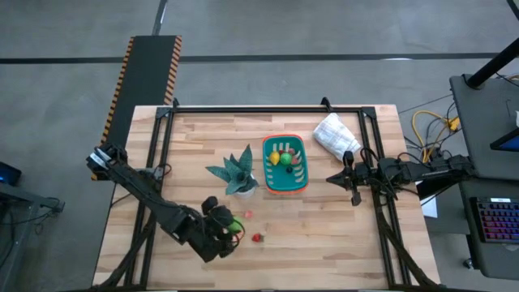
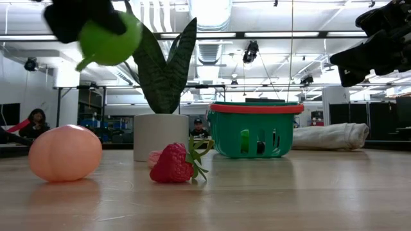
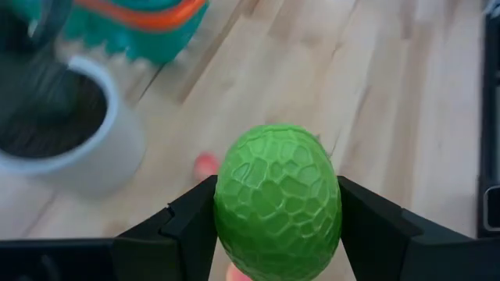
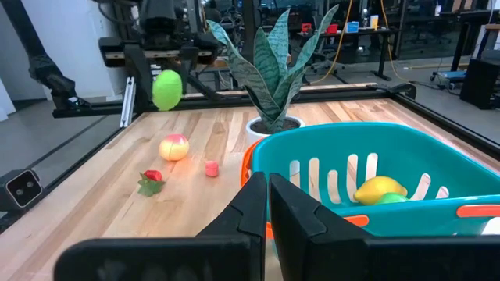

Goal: Build produce basket
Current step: Put the melon into the basket

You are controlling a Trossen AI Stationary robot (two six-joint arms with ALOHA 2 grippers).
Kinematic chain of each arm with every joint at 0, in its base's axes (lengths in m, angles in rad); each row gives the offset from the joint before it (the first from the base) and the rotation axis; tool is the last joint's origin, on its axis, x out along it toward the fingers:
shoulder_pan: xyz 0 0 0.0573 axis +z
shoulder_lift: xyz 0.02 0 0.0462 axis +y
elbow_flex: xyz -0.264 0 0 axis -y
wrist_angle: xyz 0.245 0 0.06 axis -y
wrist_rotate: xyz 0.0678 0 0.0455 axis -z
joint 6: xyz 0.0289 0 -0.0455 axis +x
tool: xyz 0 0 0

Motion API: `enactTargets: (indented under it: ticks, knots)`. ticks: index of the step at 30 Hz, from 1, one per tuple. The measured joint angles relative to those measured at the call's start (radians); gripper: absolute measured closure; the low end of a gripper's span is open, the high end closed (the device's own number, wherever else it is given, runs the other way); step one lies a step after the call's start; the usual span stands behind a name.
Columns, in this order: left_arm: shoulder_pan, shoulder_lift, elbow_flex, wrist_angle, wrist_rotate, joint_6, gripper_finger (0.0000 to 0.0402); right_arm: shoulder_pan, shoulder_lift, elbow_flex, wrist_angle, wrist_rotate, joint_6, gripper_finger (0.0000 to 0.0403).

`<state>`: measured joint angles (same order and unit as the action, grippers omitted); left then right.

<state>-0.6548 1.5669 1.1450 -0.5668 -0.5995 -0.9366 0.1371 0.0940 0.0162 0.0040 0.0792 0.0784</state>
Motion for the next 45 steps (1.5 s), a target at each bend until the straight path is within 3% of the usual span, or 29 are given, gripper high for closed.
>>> enactTargets:
  ticks: [8,16,26,37,45]
  knots:
    - [0.079,0.000,0.000,0.252,0.019,0.285,0.0201,0.000,0.000,0.000,0.000,0.000,0.000,0.0394]
    - [0.161,0.000,0.000,0.479,0.150,0.494,0.0201,0.000,0.000,0.000,0.000,0.000,0.000,0.0394]
    - [0.190,0.000,0.001,0.584,0.199,0.587,0.0201,0.000,0.000,0.000,0.000,0.000,0.000,0.0394]
    - [0.256,0.002,0.102,0.582,0.207,0.760,0.0201,0.000,0.000,0.000,0.000,0.000,0.000,0.0394]
    - [0.415,0.003,0.130,0.580,0.360,0.803,0.0201,0.000,0.000,0.000,0.000,0.000,0.000,0.0394]
